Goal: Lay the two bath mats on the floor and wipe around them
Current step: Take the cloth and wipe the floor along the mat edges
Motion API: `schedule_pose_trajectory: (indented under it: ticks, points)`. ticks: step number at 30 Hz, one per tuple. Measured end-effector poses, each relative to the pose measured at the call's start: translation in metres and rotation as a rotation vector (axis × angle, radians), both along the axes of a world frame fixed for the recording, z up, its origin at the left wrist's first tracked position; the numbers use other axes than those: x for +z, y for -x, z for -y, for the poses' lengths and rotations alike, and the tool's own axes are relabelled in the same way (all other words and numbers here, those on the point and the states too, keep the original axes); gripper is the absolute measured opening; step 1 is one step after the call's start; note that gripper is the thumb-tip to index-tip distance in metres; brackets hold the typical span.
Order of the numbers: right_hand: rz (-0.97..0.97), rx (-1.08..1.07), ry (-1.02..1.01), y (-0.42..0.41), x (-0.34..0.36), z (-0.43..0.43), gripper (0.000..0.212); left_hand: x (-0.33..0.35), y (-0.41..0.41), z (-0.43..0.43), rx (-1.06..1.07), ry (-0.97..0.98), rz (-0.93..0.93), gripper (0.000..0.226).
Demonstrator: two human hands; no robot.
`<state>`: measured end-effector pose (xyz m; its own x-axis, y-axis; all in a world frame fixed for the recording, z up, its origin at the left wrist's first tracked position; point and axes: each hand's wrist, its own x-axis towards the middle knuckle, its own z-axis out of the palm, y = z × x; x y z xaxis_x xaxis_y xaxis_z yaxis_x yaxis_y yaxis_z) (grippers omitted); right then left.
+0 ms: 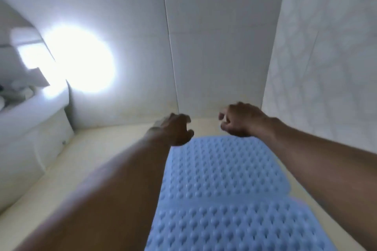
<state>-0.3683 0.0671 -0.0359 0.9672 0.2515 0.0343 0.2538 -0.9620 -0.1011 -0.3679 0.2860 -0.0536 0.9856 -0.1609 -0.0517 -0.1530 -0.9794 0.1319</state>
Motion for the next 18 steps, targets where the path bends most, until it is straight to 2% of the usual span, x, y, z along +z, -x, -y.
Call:
schedule_pose_trajectory:
  ticks: [4, 8, 12, 18]
  points:
    - [0.153, -0.029, -0.081, -0.029, 0.108, 0.019, 0.036, 0.121, -0.041, 0.016, -0.025, 0.041, 0.166, 0.075]
    - [0.197, -0.048, -0.171, -0.038, 0.174, 0.027, 0.045, 0.202, -0.052, 0.025, -0.027, 0.022, 0.217, 0.085]
    - [0.227, -0.034, -0.21, -0.044, 0.208, 0.029, 0.053, 0.238, -0.056, 0.025, -0.026, 0.016, 0.246, 0.077]
    - [0.245, -0.011, -0.224, -0.047, 0.218, 0.023, 0.059, 0.24, -0.057, 0.016, -0.015, -0.001, 0.235, 0.078]
